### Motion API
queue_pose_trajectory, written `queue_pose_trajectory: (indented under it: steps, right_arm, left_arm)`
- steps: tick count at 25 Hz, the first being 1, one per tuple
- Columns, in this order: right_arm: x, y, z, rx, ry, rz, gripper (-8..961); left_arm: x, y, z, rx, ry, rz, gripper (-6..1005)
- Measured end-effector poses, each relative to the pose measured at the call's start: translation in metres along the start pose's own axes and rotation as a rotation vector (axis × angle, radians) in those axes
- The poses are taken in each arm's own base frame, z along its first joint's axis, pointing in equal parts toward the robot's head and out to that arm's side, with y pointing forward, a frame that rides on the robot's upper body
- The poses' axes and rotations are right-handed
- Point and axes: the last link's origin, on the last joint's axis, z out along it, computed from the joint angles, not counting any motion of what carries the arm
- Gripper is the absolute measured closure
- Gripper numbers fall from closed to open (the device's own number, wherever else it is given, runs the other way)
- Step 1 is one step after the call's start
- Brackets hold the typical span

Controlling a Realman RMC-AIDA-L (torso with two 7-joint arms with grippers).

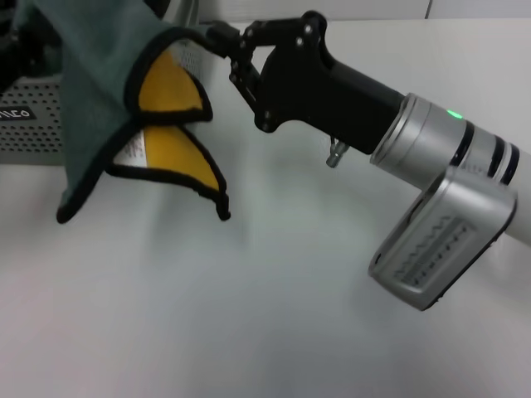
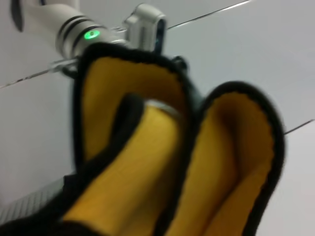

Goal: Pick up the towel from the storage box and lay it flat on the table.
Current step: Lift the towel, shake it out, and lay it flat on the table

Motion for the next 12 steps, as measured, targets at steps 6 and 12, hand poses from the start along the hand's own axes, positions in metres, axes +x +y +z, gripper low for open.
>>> queue_pose_trajectory:
  steps: [6, 12]
  right_arm:
    - [-0.002, -0.007, 0.001, 0.031, -0.015, 0.157, 946]
    - [-0.013, -0.021, -0.003, -0.036, -0.045, 0.364, 947]
  left_arm:
    - [-0.013, -0.006, -0.011, 0.093, -0.026, -0.043, 910]
    - [-0.030, -0.006, -0.021, 0.127, -0.142, -0.095, 881]
